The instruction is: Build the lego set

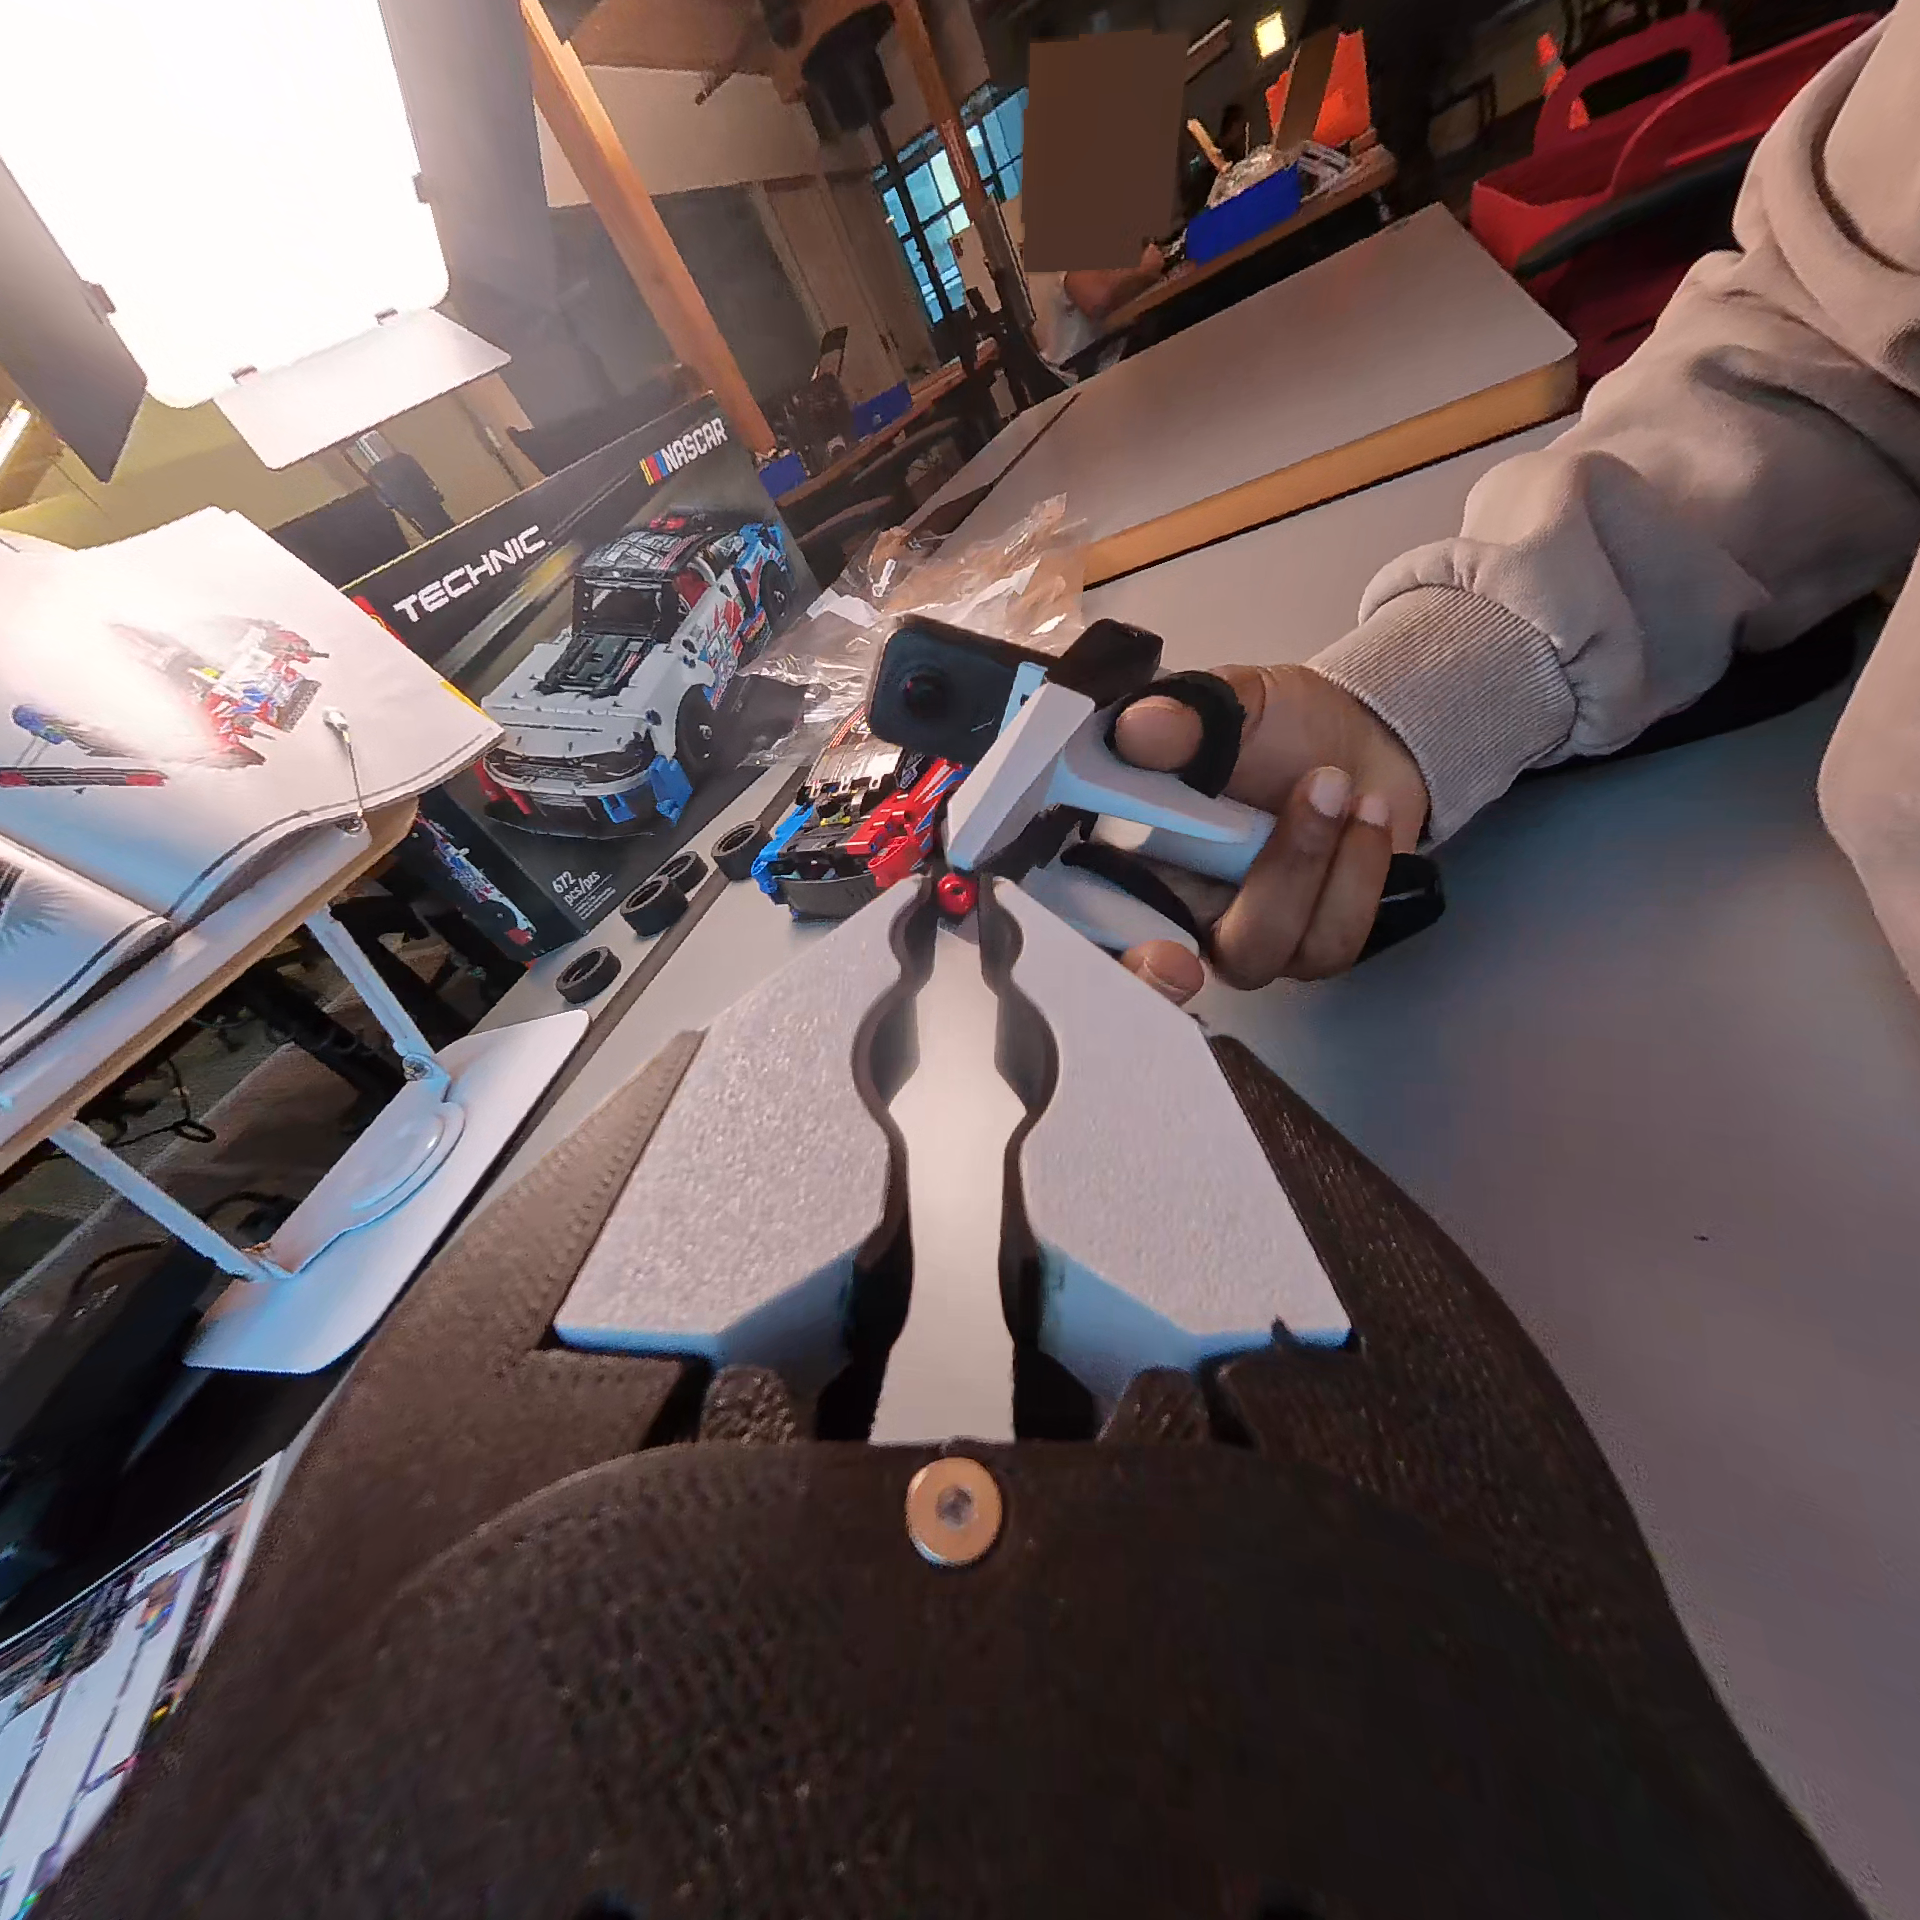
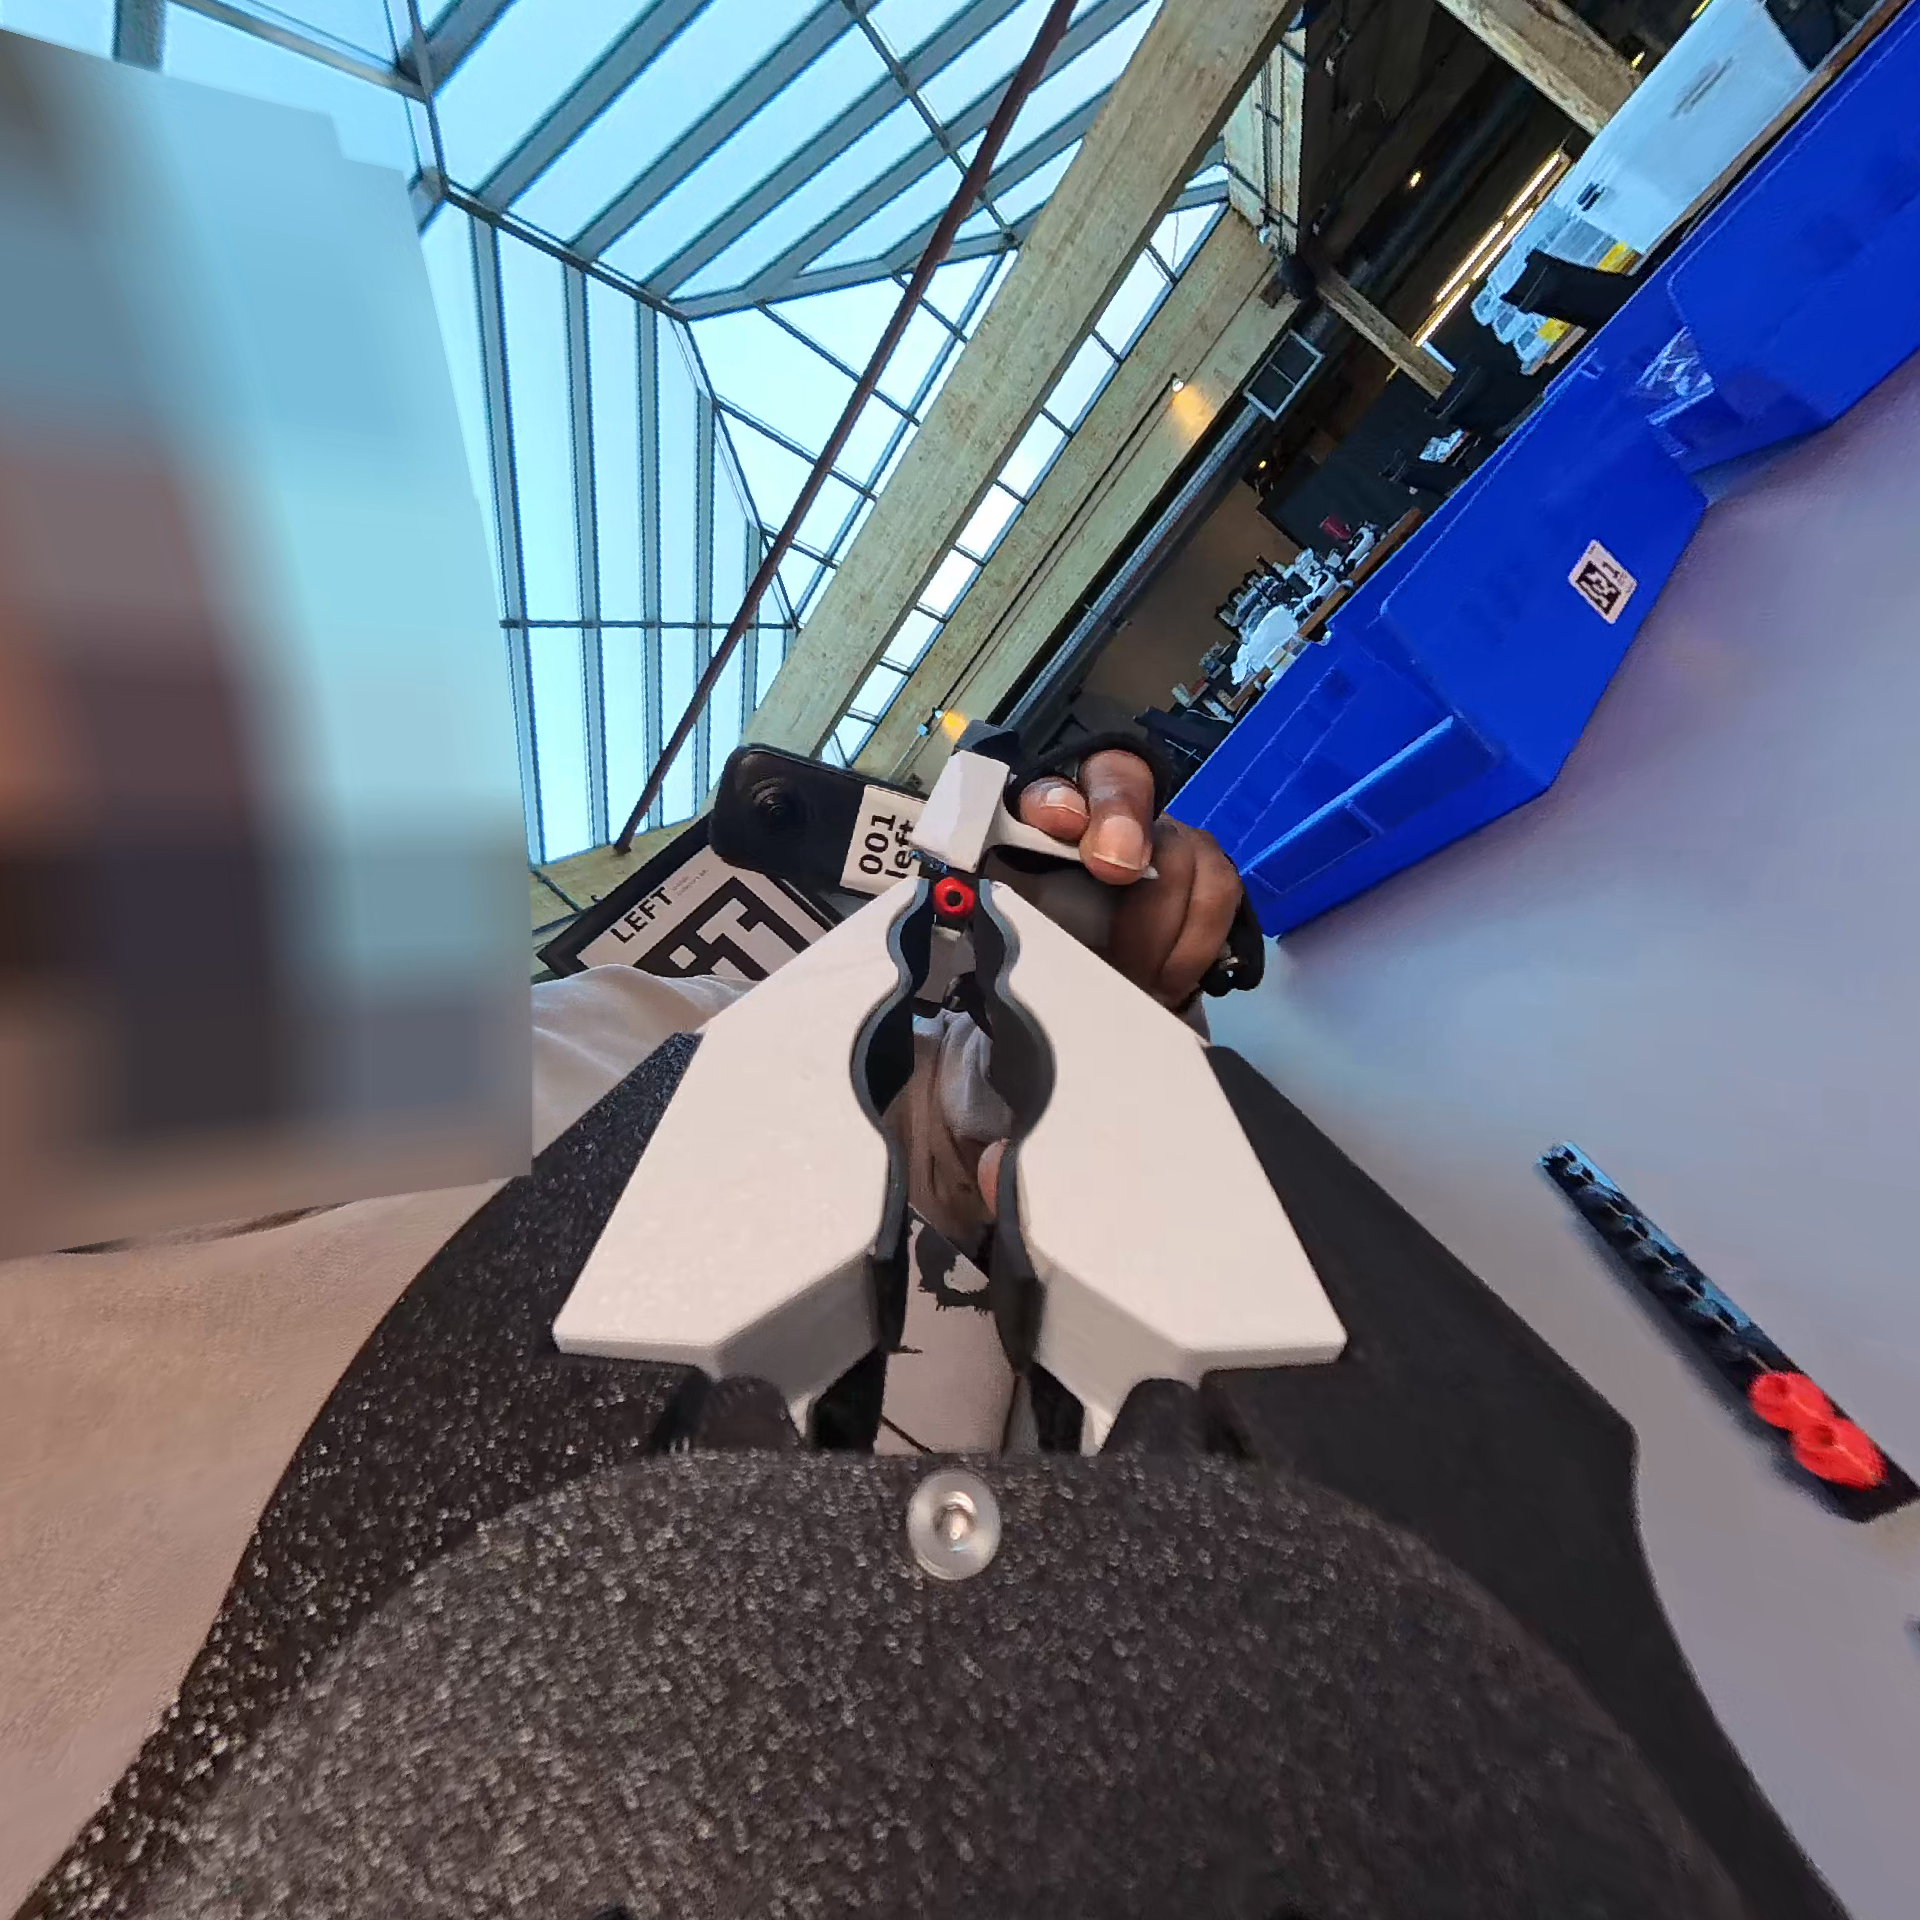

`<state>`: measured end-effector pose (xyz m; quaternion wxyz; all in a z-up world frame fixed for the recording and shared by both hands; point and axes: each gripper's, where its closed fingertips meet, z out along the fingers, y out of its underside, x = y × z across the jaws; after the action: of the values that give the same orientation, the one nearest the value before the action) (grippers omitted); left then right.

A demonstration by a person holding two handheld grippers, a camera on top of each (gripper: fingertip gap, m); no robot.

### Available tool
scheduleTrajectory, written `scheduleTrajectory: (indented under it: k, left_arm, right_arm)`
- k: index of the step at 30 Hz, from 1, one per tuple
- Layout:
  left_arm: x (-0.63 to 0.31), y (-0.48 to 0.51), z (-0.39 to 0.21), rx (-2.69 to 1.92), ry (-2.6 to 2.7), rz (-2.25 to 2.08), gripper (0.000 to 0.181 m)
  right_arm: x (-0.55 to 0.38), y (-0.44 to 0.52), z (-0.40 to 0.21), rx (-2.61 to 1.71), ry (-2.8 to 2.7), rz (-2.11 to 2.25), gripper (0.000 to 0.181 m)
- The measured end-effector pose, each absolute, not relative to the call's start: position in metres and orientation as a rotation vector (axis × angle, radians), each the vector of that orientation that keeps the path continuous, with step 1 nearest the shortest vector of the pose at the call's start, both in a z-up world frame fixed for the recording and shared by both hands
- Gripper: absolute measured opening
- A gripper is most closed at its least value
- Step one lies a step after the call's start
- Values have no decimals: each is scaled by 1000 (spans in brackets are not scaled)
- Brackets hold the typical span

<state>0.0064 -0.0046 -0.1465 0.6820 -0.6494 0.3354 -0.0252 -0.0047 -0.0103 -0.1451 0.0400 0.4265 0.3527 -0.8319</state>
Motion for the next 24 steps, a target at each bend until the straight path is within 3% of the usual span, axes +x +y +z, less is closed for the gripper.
scheduleTrajectory:
  k: [8, 11, 18, 24]
  left_arm:
    - [0, -2, -158, -1484, 797, 24, 5]
    - [-18, -1, -164, -1591, 740, -91, 22]
    - [-60, -23, -265, -2151, 747, -373, 23]
    - [-54, -17, -284, -2210, 773, -324, 18]
  right_arm:
    - [-10, -7, -157, 1467, 1344, -2520, 4]
    - [-14, 0, -163, 1563, 1592, -2439, 4]
    - [-27, 6, -221, 1591, 2748, -1533, 4]
    - [-45, -10, -264, 1301, 3036, -997, 4]
